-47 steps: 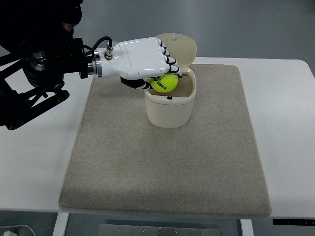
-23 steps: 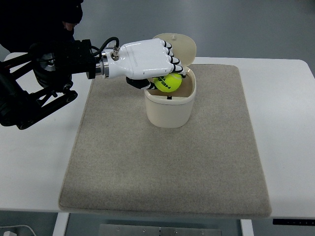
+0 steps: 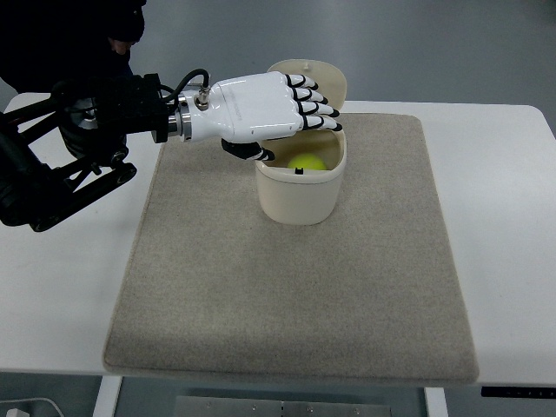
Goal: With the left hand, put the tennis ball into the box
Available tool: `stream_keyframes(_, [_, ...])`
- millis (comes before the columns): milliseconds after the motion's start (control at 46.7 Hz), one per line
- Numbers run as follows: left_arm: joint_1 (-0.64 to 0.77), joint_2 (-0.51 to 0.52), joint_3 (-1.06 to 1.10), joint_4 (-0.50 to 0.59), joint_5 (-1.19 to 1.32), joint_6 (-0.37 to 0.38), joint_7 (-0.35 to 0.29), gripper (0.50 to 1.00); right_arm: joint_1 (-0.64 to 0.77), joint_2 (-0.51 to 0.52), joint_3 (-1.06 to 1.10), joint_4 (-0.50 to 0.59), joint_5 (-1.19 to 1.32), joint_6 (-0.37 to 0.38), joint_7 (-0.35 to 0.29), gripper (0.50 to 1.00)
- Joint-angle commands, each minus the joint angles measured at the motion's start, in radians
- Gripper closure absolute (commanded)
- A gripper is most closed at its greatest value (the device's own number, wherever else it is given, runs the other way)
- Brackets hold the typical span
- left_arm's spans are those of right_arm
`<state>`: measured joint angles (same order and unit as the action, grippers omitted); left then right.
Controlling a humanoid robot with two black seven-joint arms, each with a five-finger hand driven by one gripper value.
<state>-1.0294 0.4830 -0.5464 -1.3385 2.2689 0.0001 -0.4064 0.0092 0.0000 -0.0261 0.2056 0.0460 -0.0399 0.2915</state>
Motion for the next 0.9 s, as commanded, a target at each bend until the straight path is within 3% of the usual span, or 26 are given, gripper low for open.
stream_keyframes(0, [0.000,0.005,-0.001,-0.002,0.000,0.001,0.000,0.555,0.000,0.000,0.000,0.000,0.000,0.000,0.000,0.562])
stream_keyframes(128, [0.000,0.032,-0.001,-0.016,0.000,0.003,-0.002,0.555,0.000,0.000,0.000,0.000,0.000,0.000,0.000,0.562])
stream_keyframes(321, [0.017,0.186,0.017,-0.116,0.000,0.001,-0.003,0.538,0.000,0.000,0.000,0.000,0.000,0.000,0.000,0.562])
stream_keyframes(428, [0.040,0.261,0.026,-0.131,-0.112,0.003,-0.003,0.508,0.000,0.000,0.000,0.000,0.000,0.000,0.000,0.562])
stream_keyframes(578, [0.106,0.347,0.039,-0.131,-0.248,0.008,-0.005,0.508,0.000,0.000,0.000,0.000,0.000,0.000,0.000,0.562])
stream_keyframes(877, [0.195,0.381,0.036,-0.122,-0.773,0.009,-0.008,0.506,0.000,0.000,0.000,0.000,0.000,0.000,0.000,0.562])
